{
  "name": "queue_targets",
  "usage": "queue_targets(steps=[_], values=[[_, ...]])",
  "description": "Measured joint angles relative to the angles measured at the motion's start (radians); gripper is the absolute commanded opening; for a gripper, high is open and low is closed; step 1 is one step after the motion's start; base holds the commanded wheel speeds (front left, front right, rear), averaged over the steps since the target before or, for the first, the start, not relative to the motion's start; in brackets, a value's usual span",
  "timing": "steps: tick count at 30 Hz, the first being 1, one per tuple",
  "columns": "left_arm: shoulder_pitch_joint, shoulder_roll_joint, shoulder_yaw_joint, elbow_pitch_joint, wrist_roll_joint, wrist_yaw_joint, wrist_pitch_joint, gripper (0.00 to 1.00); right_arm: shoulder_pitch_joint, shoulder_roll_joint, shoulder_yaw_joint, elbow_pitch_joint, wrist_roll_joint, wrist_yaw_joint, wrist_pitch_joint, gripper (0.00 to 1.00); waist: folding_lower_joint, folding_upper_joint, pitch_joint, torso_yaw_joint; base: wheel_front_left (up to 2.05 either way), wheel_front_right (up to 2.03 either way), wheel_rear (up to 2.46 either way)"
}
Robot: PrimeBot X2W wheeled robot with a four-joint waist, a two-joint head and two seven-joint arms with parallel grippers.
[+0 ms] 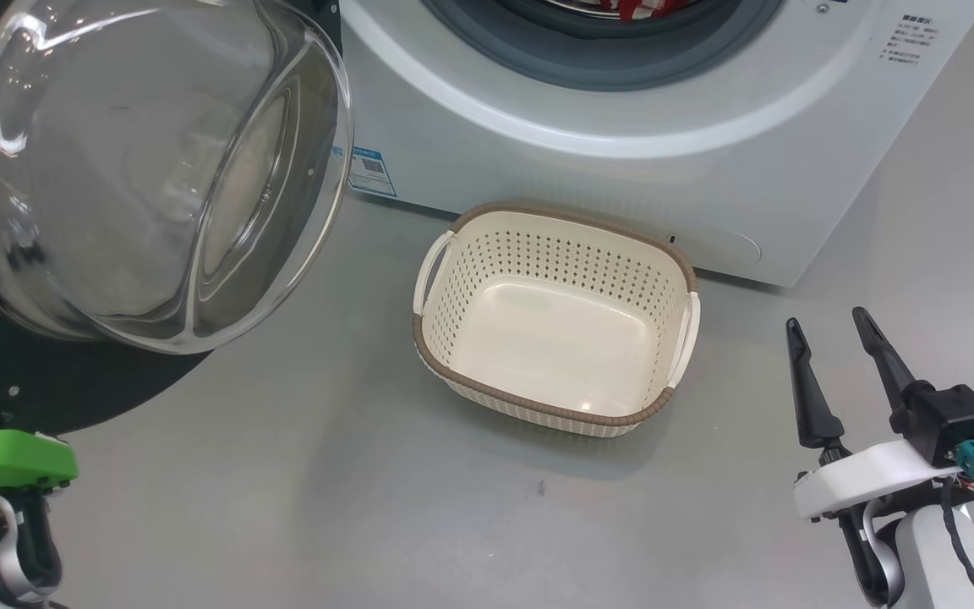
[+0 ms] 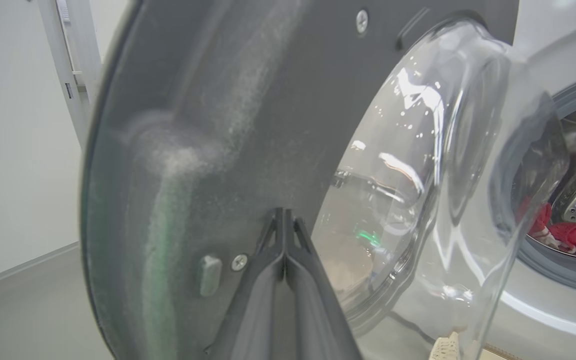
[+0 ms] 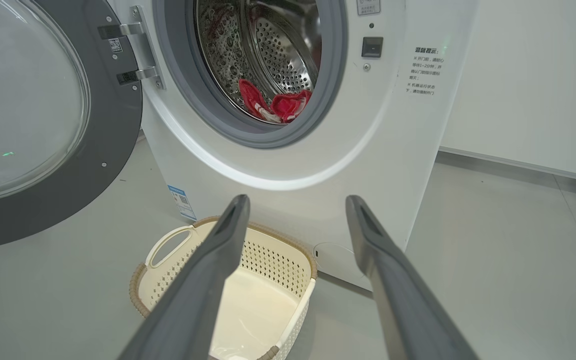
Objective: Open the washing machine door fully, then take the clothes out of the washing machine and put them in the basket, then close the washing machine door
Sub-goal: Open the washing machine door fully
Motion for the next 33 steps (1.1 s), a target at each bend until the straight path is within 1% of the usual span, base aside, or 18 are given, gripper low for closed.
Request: queue_targets(steps=[6, 13, 19, 24, 33], values=[[-0.018, 0.009, 0.034, 0.034, -0.008, 0.0, -0.008, 0.0, -0.015, 0.0, 0.0, 0.002, 0.0, 0.0, 0.0, 1.0, 0.0, 0.0, 0.005, 0.001, 0.0, 0.0, 0.0], [-0.023, 0.009, 0.033, 0.045, -0.007, 0.0, -0.009, 0.0, -0.017, -0.001, -0.003, 0.002, 0.0, 0.001, 0.0, 1.0, 0.0, 0.0, 0.006, 0.003, 0.0, 0.0, 0.0], [-0.021, 0.002, 0.024, 0.04, 0.025, 0.0, -0.009, 0.0, -0.017, 0.0, -0.003, 0.009, 0.0, 0.001, 0.0, 1.0, 0.0, 0.0, -0.009, 0.003, 0.0, 0.0, 0.0], [0.0, -0.01, 0.02, -0.011, 0.062, -0.001, -0.012, 0.0, -0.016, 0.003, -0.002, 0.018, 0.0, 0.001, 0.0, 1.0, 0.0, 0.0, -0.029, 0.0, 0.0, 0.0, 0.0], [0.099, -0.044, -0.01, -0.085, 0.115, -0.001, -0.012, 0.0, -0.013, 0.016, 0.004, 0.029, 0.0, 0.003, 0.0, 1.0, 0.0, 0.0, -0.074, -0.013, 0.0, 0.0, 0.0]])
